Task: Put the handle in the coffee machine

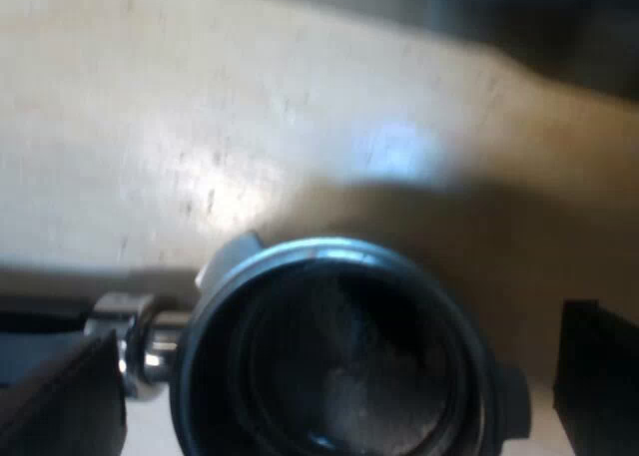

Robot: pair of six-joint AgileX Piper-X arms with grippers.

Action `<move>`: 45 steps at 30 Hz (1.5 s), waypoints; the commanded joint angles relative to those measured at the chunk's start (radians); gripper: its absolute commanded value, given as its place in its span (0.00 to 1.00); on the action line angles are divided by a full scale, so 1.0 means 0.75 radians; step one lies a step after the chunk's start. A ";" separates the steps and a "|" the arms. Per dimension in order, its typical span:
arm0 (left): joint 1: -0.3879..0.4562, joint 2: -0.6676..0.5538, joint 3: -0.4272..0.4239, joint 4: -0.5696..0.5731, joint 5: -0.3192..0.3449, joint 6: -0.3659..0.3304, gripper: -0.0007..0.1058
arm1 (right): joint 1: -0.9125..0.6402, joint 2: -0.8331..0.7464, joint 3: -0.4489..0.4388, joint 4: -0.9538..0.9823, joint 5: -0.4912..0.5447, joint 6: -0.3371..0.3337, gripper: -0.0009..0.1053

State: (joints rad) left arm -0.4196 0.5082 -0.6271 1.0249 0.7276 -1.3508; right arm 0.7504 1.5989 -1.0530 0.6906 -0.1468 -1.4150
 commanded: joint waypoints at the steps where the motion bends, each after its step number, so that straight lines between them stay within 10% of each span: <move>1: 0.001 0.001 0.002 -0.020 0.014 -0.008 0.71 | -0.003 0.002 -0.008 0.054 -0.020 -0.028 0.83; 22: 0.001 0.001 0.002 -0.038 0.014 -0.008 0.71 | -0.003 0.060 -0.008 0.044 -0.055 -0.034 0.80; 25: 0.001 0.001 0.002 -0.038 0.014 0.003 0.71 | -0.003 0.060 -0.008 0.051 -0.055 -0.034 0.55; 26: 0.001 0.001 0.002 -0.038 0.014 0.013 0.71 | -0.003 0.060 -0.008 0.054 -0.055 -0.034 0.14; 27: 0.001 0.001 0.002 -0.038 0.014 0.014 0.71 | -0.003 0.060 -0.012 0.054 -0.055 -0.034 0.02; 45: 0.001 0.001 0.002 -0.059 0.014 0.233 0.71 | -0.003 -0.126 -0.150 0.362 -0.059 -0.016 0.01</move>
State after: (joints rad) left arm -0.4196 0.5082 -0.6271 0.9901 0.7286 -1.2159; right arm 0.7504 1.5308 -1.1491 0.9268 -0.1721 -1.4290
